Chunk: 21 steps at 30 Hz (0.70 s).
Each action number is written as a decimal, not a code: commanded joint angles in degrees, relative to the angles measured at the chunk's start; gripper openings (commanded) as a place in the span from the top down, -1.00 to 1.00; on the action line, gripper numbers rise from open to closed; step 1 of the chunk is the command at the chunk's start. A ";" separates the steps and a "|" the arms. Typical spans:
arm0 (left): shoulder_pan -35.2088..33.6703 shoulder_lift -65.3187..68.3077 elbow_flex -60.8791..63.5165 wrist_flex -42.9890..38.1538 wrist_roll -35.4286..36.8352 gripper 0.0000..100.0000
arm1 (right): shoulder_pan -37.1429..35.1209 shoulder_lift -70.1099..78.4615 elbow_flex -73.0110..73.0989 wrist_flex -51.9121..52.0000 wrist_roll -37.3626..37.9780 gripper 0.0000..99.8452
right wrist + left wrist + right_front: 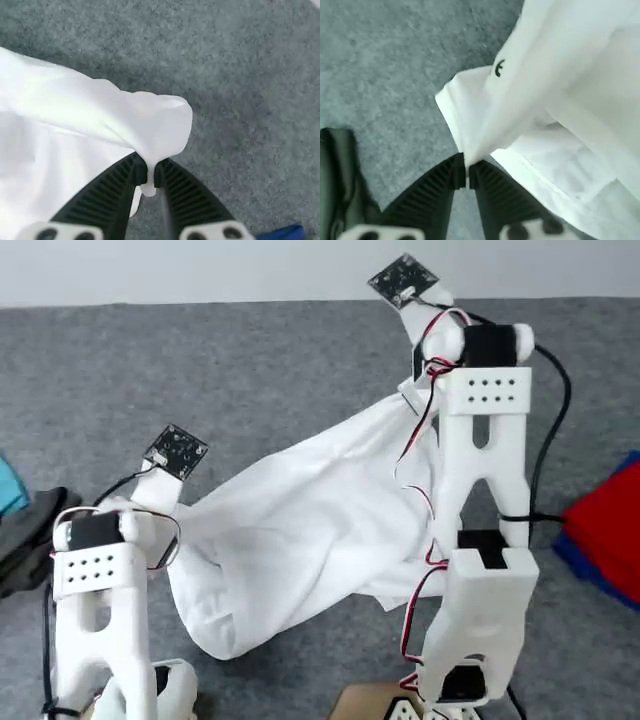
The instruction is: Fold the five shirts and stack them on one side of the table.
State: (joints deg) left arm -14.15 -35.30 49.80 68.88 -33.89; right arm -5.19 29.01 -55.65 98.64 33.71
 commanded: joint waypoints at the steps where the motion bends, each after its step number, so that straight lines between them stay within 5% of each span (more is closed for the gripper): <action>1: -0.18 -0.26 -0.04 -4.04 -0.35 0.98 | -0.75 -0.22 -0.26 -1.71 -0.79 0.98; 7: -3.69 -0.09 -6.99 -6.07 1.76 0.72 | -0.48 1.63 -0.26 -8.57 -0.70 0.98; 14: -4.75 15.47 -13.49 -16.26 2.55 0.70 | -0.48 4.88 -0.26 -15.78 -0.88 0.98; 21: -4.92 26.81 -32.04 -3.52 5.63 0.70 | -0.48 5.58 -0.18 -17.54 -2.46 0.98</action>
State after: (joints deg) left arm -19.78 -9.71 26.15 58.86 -29.23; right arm -5.63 35.08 -55.56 82.37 31.96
